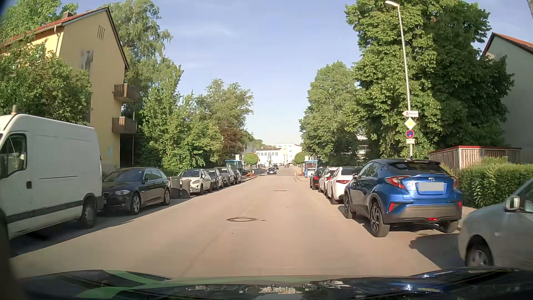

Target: Follow the waypoints while adhering to traffic rules and regulations

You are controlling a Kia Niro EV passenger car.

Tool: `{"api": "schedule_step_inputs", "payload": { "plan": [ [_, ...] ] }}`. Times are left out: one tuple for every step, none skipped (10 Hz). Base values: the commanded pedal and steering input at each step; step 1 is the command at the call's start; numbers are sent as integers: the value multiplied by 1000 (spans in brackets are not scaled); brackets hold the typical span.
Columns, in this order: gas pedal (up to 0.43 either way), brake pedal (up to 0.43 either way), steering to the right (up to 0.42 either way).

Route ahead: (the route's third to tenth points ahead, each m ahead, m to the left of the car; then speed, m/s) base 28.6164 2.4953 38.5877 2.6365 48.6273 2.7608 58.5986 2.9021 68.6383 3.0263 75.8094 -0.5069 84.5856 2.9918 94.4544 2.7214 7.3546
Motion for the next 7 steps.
{"api": "schedule_step_inputs", "payload": {
  "plan": [
    [39, 0, -6],
    [39, 0, -7],
    [28, 0, -7],
    [28, 0, -7],
    [28, 0, -4],
    [28, 0, -4],
    [28, 0, -4]
  ]
}}
